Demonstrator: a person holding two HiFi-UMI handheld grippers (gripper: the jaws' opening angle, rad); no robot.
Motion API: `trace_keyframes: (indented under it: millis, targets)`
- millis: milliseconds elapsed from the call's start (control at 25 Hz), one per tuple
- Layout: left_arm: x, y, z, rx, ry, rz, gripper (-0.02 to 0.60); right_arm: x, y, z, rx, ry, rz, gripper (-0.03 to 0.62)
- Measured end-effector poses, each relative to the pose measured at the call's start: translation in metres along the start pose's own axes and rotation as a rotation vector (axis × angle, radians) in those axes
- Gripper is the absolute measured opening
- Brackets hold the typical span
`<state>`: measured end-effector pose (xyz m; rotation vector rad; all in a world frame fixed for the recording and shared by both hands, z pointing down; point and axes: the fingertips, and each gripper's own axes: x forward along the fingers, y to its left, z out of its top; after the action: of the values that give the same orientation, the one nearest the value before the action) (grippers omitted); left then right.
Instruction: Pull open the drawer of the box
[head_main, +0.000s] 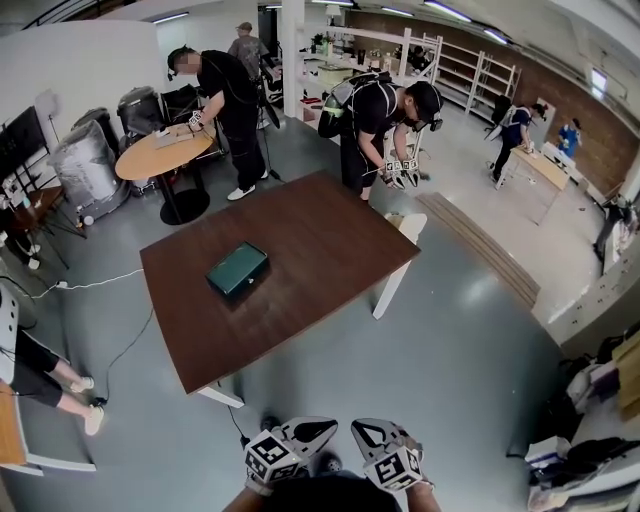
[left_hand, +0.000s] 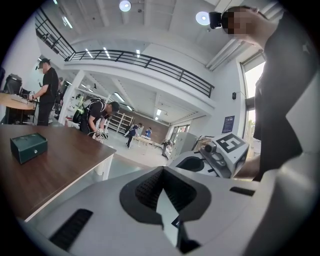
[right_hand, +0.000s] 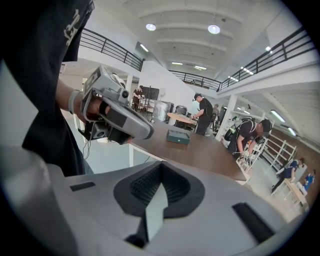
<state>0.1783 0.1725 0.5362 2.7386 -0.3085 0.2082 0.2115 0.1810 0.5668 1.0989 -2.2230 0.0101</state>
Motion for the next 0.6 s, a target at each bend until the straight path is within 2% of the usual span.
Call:
trace_keyframes:
  millis: [400, 600]
  targets:
    - [-0.024, 0.048, 0.02, -0.018, -0.051, 0.062, 0.006, 0.044, -0.002, 0.031, -0.059, 0.0, 0.06, -0.012]
    - [-0.046, 0.074, 0.02, -0.036, -0.066, 0.122, 0.006, 0.072, 0.005, 0.048, -0.097, -0.015, 0.117, -0.012]
